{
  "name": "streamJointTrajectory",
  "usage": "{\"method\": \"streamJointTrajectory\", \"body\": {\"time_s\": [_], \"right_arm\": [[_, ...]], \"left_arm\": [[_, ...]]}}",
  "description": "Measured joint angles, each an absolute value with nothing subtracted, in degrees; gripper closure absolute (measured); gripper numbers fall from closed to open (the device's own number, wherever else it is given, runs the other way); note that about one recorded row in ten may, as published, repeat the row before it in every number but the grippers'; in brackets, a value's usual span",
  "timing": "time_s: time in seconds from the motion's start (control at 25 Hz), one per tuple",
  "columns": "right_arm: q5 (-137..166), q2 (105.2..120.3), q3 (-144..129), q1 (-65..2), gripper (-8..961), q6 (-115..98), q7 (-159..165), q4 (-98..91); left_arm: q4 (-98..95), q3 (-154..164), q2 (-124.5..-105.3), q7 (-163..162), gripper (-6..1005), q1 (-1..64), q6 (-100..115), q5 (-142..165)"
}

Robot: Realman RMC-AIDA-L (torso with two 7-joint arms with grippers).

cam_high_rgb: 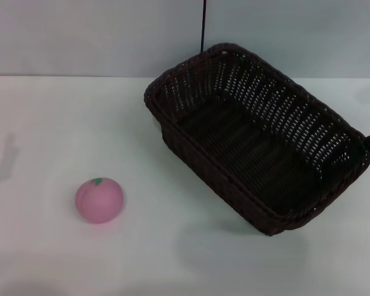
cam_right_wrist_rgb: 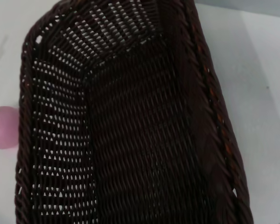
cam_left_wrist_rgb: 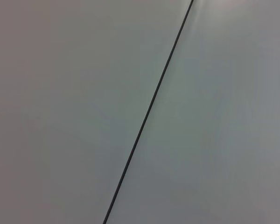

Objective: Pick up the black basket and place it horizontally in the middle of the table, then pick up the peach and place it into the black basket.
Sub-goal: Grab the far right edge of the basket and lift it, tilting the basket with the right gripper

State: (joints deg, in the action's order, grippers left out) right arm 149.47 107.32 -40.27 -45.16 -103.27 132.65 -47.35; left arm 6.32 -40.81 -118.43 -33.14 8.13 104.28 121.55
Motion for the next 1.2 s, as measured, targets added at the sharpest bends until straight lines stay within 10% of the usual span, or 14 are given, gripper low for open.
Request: {"method": "streamJointTrajectory", "body": {"time_s": [0.88, 1.2], "right_arm": [[149.54, 110.20, -41.84, -44.66, 365, -98.15, 129.83, -44.59], [149.59, 110.61, -42.77, -44.45, 582, -98.08, 129.28, -44.55]], "left_arm": [[6.38, -40.69, -118.48, -33.13, 230, 8.35, 103.48, 121.55], [6.30, -40.70, -118.48, -33.13, 236, 8.24, 103.29, 121.55]]}}
